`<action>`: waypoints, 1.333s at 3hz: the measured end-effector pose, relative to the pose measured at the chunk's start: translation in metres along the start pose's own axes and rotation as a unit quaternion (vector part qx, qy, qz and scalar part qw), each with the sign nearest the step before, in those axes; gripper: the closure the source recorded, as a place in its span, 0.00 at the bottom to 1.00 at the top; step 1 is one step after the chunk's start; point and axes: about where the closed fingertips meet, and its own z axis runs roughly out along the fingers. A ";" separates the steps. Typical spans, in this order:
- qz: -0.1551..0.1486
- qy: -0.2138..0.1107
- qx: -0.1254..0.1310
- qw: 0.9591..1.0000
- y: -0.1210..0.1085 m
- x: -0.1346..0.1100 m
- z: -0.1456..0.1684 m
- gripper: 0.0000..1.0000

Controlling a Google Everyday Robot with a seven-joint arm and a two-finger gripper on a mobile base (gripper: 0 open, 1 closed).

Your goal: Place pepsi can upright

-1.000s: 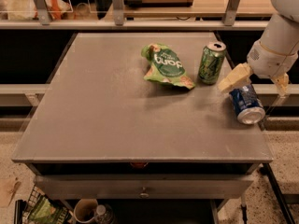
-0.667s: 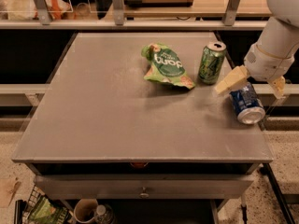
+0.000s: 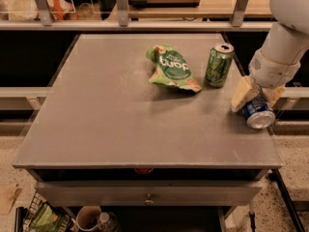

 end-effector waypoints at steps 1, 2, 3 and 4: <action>-0.009 0.001 0.007 1.000 0.001 0.002 0.000 0.64; -0.032 -0.015 0.020 0.999 0.007 0.004 -0.010 0.87; -0.079 -0.071 0.012 0.994 0.024 0.008 -0.044 1.00; -0.126 -0.154 -0.039 0.979 0.027 0.002 -0.072 1.00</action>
Offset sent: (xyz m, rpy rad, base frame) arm -0.0127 0.0105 0.0290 -0.0734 -0.0764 0.1204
